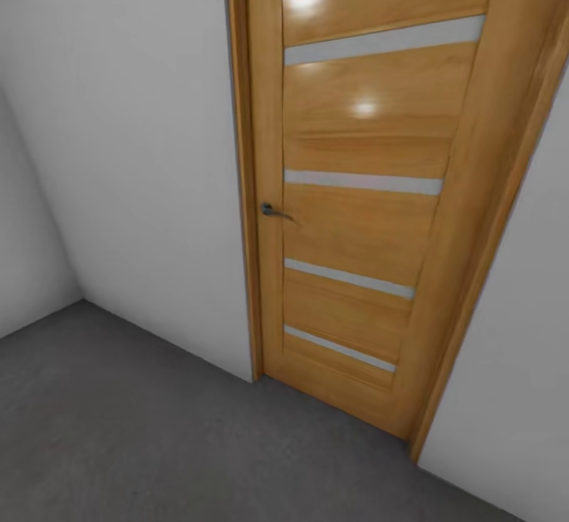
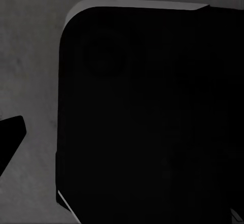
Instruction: Move the two storage containers from the living room to the garage. In the garage, place one container on the floor and stack the other container on top of it (either order is fine).
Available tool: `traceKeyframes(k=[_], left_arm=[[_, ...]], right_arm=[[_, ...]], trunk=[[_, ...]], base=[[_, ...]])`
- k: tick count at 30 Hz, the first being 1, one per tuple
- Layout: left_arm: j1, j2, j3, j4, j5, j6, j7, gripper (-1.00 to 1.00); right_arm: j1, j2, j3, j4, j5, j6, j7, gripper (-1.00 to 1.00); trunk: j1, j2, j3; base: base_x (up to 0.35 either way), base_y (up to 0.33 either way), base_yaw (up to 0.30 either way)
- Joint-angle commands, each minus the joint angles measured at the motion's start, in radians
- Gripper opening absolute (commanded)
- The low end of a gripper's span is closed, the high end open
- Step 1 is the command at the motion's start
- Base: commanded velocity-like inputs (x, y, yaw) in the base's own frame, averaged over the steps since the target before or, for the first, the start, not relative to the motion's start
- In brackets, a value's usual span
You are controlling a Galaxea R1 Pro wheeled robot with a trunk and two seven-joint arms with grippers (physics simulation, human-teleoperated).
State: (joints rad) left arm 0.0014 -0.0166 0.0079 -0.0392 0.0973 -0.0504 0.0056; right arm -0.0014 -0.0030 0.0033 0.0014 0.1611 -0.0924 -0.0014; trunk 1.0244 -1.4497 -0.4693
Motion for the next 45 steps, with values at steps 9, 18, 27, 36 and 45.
traceKeyframes(k=[9,18,27,36,45], left_arm=[[0.0,0.0,0.0,-0.001,0.01,-0.002,0.001,1.0],[0.0,0.0,0.0,-0.001,0.01,-0.002,0.001,1.0],[0.0,0.0,0.0,-0.001,0.01,-0.002,-0.001,1.0],[0.0,0.001,0.0,-0.001,0.01,-0.002,0.0,1.0],[0.0,0.001,0.0,-0.002,0.01,-0.003,0.001,1.0]], right_arm=[[0.0,-0.001,0.0,0.0,0.007,-0.003,0.0,1.0],[0.0,-0.002,0.0,0.0,0.007,-0.004,0.0,1.0],[0.0,-0.002,0.0,0.0,0.007,-0.005,0.0,1.0],[0.0,-0.001,0.0,0.0,0.006,-0.004,0.0,1.0],[0.0,-0.002,-0.001,0.0,0.006,-0.004,0.0,1.0]], trunk=[[0.001,0.0,-0.001],[0.001,0.0,-0.001],[0.001,0.0,-0.001],[0.001,0.0,-0.001],[0.001,0.0,-0.001]], base=[[0.324,0.138,-0.001],[0.324,0.147,0.0],[0.323,0.148,-0.004],[0.286,0.127,-0.181],[0.036,0.015,-0.241]])
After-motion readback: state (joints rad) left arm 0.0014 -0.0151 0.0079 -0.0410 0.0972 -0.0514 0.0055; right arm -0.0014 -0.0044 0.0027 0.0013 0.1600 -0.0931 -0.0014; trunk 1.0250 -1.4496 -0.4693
